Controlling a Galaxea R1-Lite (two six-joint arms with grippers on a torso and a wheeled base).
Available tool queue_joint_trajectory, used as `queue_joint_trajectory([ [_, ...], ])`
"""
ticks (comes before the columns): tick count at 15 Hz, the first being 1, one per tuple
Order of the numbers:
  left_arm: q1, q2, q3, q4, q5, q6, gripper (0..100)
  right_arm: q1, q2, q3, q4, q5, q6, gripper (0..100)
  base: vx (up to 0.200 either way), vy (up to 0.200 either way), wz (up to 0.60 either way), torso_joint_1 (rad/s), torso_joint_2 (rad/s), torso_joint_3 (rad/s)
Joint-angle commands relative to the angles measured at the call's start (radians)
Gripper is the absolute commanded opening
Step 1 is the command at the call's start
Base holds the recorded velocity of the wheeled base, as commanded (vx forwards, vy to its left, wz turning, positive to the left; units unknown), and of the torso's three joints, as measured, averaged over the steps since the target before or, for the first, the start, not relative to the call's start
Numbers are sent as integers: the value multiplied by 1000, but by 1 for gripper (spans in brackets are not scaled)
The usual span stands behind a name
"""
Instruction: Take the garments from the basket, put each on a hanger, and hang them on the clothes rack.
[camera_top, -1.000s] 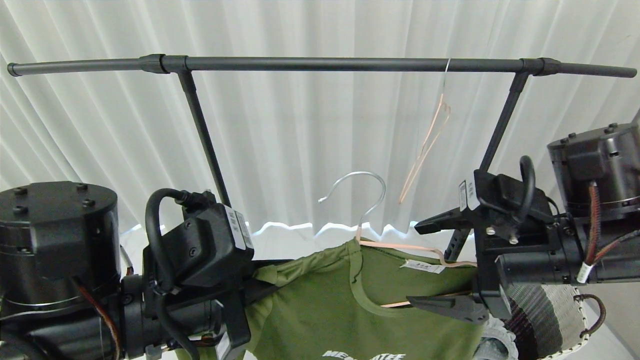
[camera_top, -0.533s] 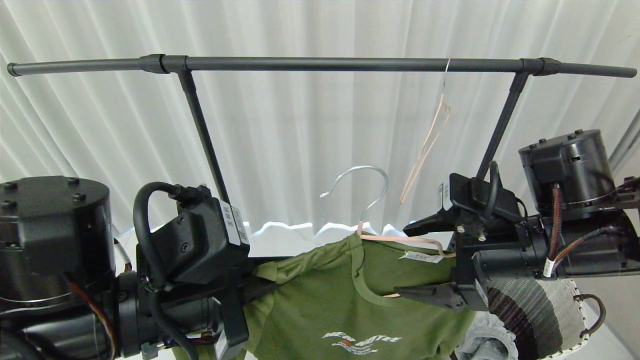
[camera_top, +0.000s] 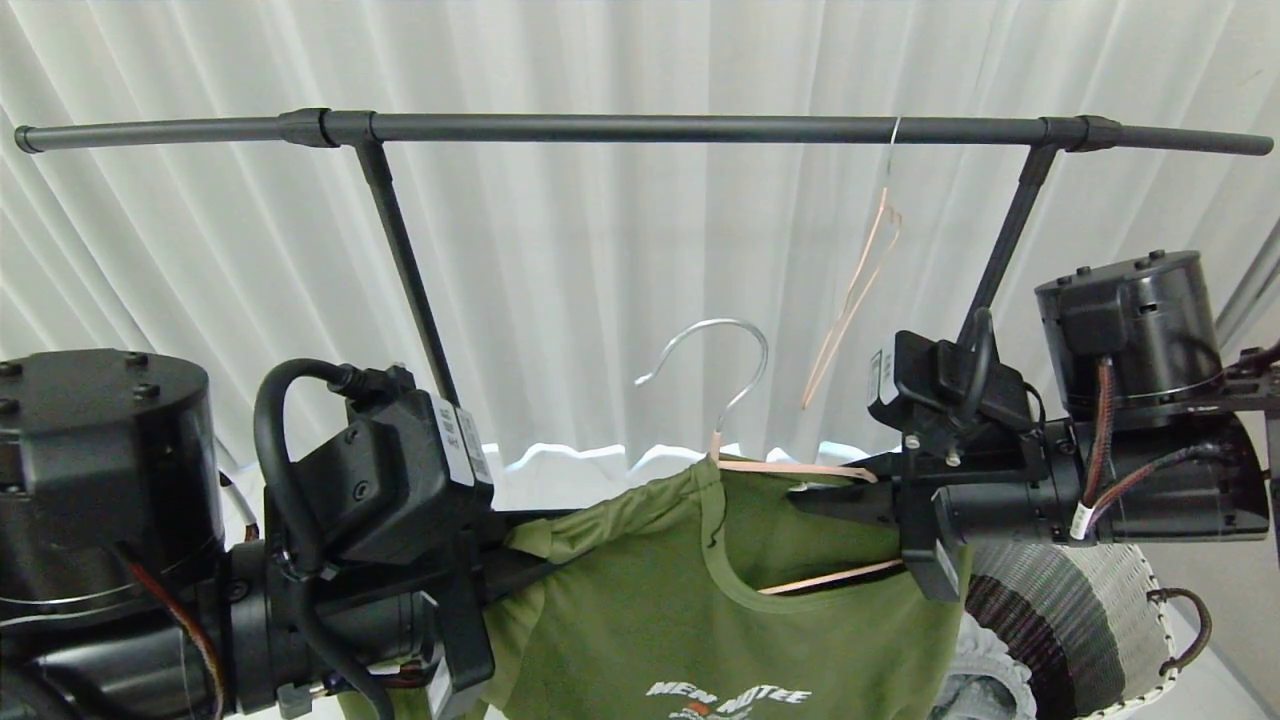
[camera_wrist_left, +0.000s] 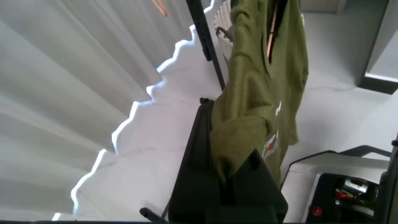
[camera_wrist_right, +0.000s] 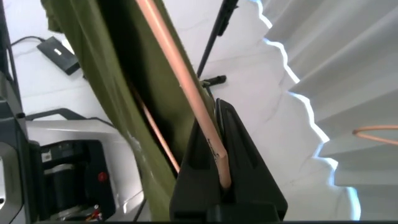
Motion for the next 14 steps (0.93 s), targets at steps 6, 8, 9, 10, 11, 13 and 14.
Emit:
queue_joint_trajectory([
  [6,53,-4,13,2,12,1,100,-2,-59,2,0,1,-44,0,0,0,0,0,0,0],
  [8,70,-30,20,2,11,-3,100,-21,-69,9,-2,1,-46,0,0,0,0,0,0,0],
  [9,72,-45,36,2,11,-3,100,-34,-71,9,-5,1,-50,0,0,0,0,0,0,0],
  [10,72,-64,59,2,12,-3,100,-53,-74,7,-6,3,-60,0,0,0,0,0,0,0],
  [11,83,-76,85,2,12,-3,100,-67,-82,7,-6,7,-67,0,0,0,0,0,0,0],
  [13,127,-96,141,2,11,7,100,-88,-105,10,-3,7,-69,0,0,0,0,0,0,0],
  [14,146,-102,177,0,11,40,100,-100,-108,9,-2,9,-69,0,0,0,0,0,0,0],
])
